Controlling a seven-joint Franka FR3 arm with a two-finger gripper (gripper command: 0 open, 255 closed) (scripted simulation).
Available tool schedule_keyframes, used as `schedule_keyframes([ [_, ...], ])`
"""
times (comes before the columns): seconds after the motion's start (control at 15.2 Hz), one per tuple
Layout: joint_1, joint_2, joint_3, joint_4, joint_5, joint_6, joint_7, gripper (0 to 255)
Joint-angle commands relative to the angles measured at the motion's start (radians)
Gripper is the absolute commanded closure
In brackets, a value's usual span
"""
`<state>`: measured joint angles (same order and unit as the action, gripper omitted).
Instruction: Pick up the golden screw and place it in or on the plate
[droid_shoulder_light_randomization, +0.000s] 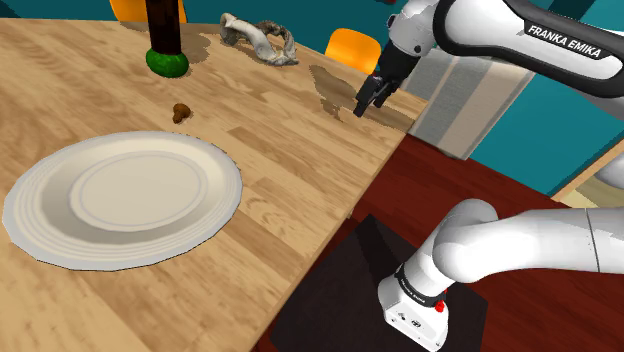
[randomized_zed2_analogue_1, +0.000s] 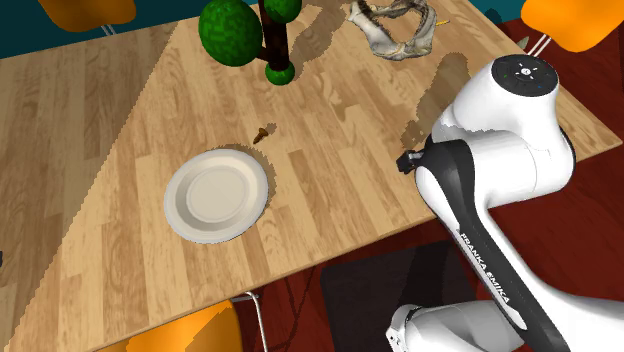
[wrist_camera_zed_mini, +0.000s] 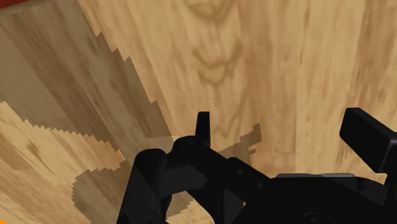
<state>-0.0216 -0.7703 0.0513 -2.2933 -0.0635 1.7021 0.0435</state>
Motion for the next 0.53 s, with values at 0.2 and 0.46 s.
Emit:
schedule_keyframes([
  [0.2, 0.012, 0.065, 0.055, 0.041, 0.041, 0.010, 0.079, 0],
  [0.46, 0.023, 0.163, 0.127, 0.113, 0.085, 0.023, 0.183, 0],
])
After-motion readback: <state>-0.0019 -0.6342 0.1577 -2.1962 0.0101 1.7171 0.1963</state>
